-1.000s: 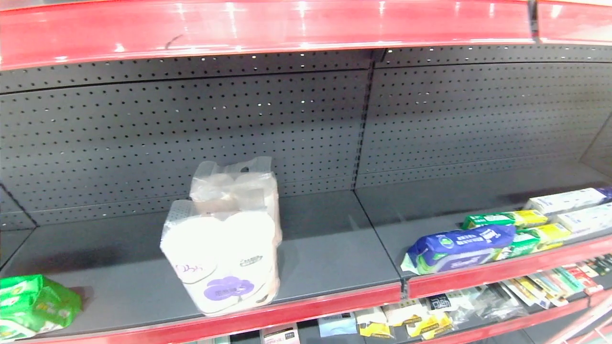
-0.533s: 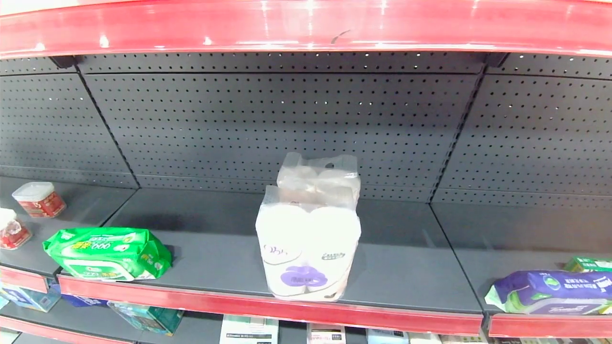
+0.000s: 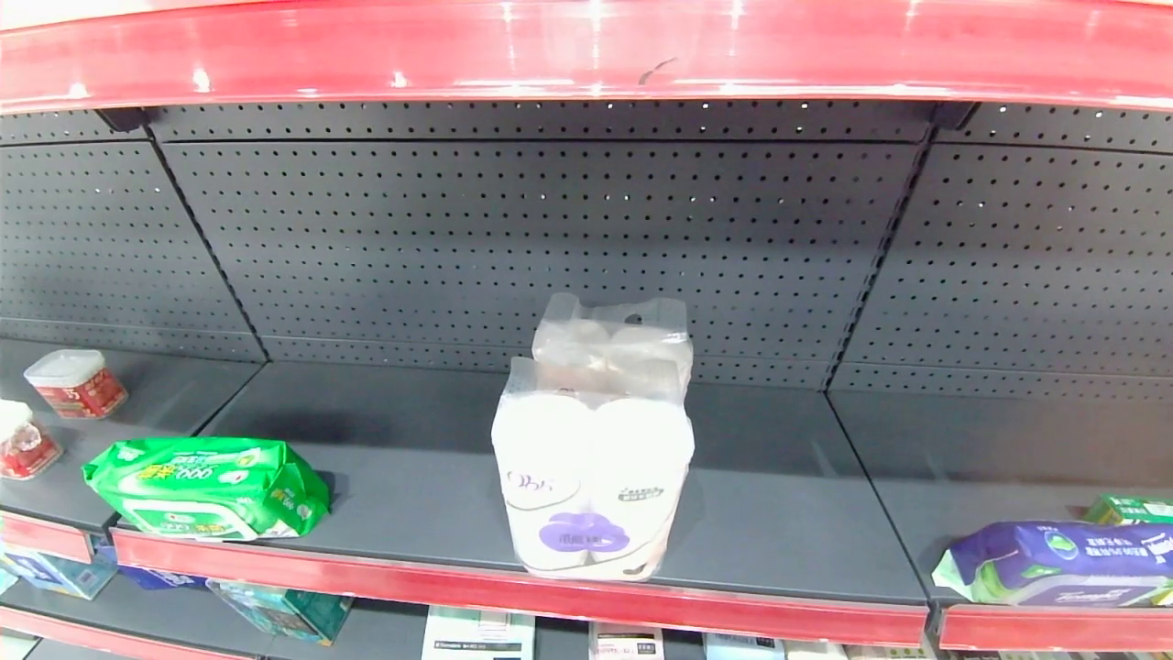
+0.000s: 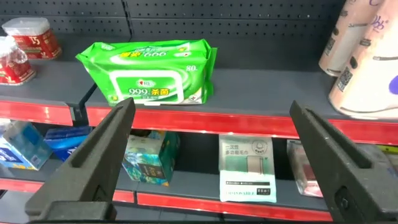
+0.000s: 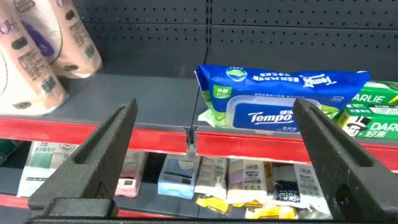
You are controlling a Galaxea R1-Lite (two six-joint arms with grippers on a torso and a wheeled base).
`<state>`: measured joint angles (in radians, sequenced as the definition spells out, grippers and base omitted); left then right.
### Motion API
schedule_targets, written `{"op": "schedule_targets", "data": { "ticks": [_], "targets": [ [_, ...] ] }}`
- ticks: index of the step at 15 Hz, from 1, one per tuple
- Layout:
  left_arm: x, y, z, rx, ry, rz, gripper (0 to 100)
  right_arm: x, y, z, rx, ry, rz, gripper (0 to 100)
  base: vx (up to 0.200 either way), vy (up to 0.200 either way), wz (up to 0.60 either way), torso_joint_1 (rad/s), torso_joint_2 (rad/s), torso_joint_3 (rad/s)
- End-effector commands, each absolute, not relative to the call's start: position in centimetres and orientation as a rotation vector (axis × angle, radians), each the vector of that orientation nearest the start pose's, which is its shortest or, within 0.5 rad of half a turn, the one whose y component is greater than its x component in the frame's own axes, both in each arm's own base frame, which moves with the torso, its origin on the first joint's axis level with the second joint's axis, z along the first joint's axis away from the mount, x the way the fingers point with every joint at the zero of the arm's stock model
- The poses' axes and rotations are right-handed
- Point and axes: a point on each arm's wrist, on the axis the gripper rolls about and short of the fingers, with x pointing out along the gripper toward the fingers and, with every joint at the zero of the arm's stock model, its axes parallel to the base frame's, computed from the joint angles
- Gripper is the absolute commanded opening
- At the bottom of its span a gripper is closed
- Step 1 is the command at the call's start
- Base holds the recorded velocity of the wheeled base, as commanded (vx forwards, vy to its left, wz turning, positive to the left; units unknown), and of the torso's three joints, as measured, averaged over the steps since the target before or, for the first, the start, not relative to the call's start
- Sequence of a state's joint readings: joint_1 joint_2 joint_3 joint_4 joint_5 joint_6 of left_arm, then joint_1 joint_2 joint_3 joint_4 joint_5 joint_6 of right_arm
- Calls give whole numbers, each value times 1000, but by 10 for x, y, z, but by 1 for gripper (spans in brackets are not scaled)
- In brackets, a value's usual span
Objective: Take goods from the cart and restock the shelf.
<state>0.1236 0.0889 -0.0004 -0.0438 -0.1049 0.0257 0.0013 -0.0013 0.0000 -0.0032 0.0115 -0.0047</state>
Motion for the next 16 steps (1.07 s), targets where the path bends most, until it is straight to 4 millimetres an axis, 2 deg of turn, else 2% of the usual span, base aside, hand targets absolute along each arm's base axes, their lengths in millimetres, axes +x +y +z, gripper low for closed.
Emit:
{"op": "schedule_targets", "data": {
  "ticks": [1, 7, 10, 16],
  "targets": [
    [-15, -4, 82, 20, 49, 19, 100, -23, 0, 76, -6, -3, 14, 100, 0, 0, 0, 0, 0, 0],
    [-15, -4, 82, 19, 49, 29, 100, -23, 0, 76, -6, -3, 12, 100, 0, 0, 0, 0, 0, 0],
    [-16, -2, 76, -3, 108, 142, 100, -23, 0, 76, -5, -3, 12, 100, 0, 0, 0, 0, 0, 0],
    [-15, -2, 77, -5, 98, 138, 100, -23, 0, 76, -3, -5, 12, 100, 0, 0, 0, 0, 0, 0]
  ]
}}
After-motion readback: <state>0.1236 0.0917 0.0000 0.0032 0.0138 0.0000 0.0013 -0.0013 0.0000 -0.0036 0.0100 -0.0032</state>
